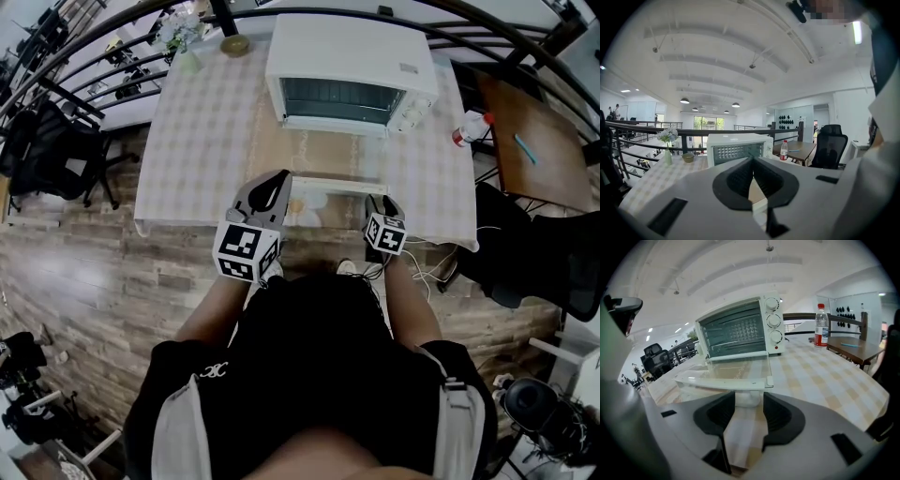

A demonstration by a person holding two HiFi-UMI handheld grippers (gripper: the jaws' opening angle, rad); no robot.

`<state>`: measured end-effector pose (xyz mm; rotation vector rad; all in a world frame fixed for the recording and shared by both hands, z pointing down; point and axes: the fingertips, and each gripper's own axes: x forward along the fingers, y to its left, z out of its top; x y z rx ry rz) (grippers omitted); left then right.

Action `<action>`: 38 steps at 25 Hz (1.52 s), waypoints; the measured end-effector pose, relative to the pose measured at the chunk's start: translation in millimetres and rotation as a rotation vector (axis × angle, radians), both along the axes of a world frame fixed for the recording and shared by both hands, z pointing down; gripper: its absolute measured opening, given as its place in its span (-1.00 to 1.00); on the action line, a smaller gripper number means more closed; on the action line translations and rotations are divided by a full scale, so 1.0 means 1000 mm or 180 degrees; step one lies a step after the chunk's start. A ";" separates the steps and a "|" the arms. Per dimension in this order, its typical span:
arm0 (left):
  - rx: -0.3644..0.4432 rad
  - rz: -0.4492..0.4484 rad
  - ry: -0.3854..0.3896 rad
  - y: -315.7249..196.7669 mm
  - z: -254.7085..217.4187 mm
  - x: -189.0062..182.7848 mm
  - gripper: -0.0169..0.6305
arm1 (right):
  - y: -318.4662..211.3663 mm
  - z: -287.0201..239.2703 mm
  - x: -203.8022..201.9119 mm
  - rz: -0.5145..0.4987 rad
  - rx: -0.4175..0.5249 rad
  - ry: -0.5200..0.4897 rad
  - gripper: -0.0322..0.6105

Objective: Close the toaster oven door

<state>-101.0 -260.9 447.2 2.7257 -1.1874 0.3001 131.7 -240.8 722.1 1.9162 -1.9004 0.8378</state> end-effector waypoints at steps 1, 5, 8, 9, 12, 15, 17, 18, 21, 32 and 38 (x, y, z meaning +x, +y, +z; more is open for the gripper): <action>-0.0003 -0.0005 -0.0002 0.000 0.001 -0.001 -0.90 | 0.000 0.002 0.000 -0.0012 -0.0013 0.0029 -0.32; -0.0011 -0.0017 -0.0014 0.002 0.003 -0.002 -0.90 | -0.006 0.007 0.003 0.0049 -0.0047 0.0073 -0.39; -0.0017 -0.0019 -0.0022 0.003 0.004 -0.003 -0.90 | -0.011 0.005 0.005 0.0071 -0.0043 0.0133 -0.55; -0.0021 -0.0018 -0.0022 0.003 0.004 -0.003 -0.90 | -0.011 0.003 0.006 0.0088 -0.0038 0.0173 -0.59; -0.0029 -0.0018 -0.0010 0.003 0.004 -0.003 -0.90 | -0.011 -0.001 0.009 0.0108 -0.0013 0.0275 -0.72; -0.0032 -0.0018 0.0000 0.003 0.004 -0.004 -0.90 | -0.011 -0.006 0.007 0.0064 0.0013 0.0343 -0.72; -0.0040 -0.0021 0.0004 0.004 0.005 -0.004 -0.90 | -0.011 -0.010 0.008 0.0058 0.0045 0.0363 -0.72; -0.0041 -0.0024 0.0004 0.004 0.006 -0.004 -0.90 | -0.011 -0.012 0.008 0.0053 0.0064 0.0376 -0.72; -0.0055 -0.0036 0.0006 0.002 0.007 -0.003 -0.90 | -0.013 -0.020 0.010 0.0020 0.0080 0.0380 -0.73; -0.0068 -0.0055 0.0018 -0.003 0.007 -0.003 -0.90 | -0.021 -0.060 0.014 -0.0025 0.0208 0.0364 -0.73; -0.0057 -0.0047 0.0061 -0.008 0.005 -0.002 -0.90 | -0.038 -0.101 0.017 -0.0010 0.0461 0.0397 -0.73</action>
